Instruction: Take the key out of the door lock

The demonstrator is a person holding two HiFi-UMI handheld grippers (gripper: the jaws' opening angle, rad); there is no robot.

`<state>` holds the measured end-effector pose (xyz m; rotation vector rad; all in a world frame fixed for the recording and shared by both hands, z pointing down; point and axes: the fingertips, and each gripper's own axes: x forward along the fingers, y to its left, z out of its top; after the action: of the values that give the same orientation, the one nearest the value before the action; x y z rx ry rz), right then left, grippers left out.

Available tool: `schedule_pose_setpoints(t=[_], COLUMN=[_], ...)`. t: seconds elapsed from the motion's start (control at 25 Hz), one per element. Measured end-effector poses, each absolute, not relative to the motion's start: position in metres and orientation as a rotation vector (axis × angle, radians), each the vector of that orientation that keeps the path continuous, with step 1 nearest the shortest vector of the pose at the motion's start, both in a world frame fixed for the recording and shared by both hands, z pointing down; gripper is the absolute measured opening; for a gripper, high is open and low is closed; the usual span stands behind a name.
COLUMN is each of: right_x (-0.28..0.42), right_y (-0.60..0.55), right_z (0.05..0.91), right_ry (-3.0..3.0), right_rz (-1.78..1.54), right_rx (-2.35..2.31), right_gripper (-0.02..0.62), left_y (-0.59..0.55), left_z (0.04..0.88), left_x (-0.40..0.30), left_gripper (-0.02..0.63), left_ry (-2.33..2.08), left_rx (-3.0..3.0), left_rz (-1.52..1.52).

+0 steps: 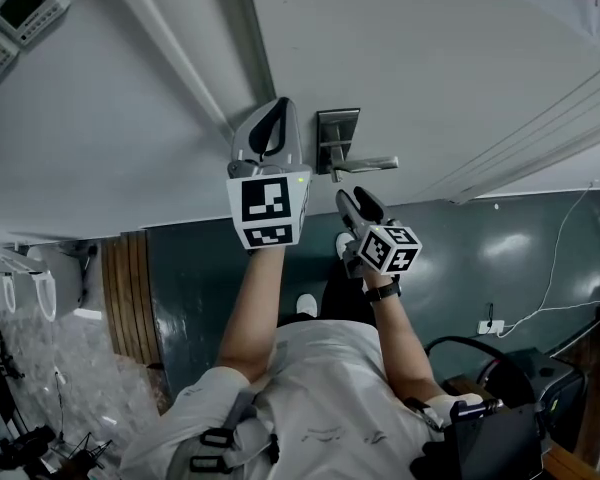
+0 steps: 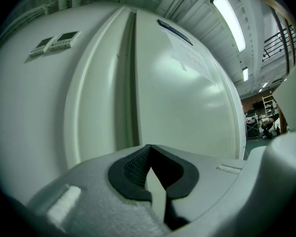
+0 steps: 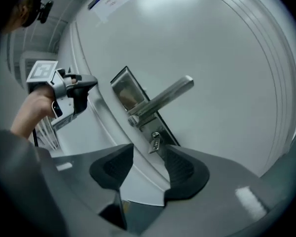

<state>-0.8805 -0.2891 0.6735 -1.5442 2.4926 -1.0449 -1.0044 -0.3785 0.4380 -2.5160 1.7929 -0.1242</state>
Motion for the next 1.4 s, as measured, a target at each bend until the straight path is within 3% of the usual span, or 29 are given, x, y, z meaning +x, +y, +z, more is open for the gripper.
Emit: schedule_pose_setpoints(t=[0.12, 0.28, 0.68, 1.0, 1.4], right_x=[-0.885, -0.892, -0.895, -0.897, -0.895], right_y=[-0.303, -0.318, -0.347, -0.354, -0.305], right_z=[0.681, 0.688, 0.706, 0.706, 0.718], right_ry=[2.263, 2.029, 1.713, 1.596, 1.492], right_rz=[-1.205, -1.333, -1.467, -1.471, -1.511], right_rx=[-1.395, -1.263, -1.1, -0.99, -0.967], right_gripper=[0.228, 0.222, 0.152, 0.031, 0.029], left_y=[-0.381, -0.38, -0.381, -0.38, -0.38], left_z=[0.438, 0.438, 0.438, 0.438, 0.44], left_x=[-1.005, -1.005, -1.005, -1.005, -1.004], left_gripper=[0.0, 0.0, 0.0, 0.0, 0.0], left_ry=[1.788, 1.79, 1.799, 1.832, 1.828], left_rx=[-2.521, -2.527, -2.576, -2.568, -2.529], left_rz=[-0.134, -0.134, -0.113, -0.085, -0.154])
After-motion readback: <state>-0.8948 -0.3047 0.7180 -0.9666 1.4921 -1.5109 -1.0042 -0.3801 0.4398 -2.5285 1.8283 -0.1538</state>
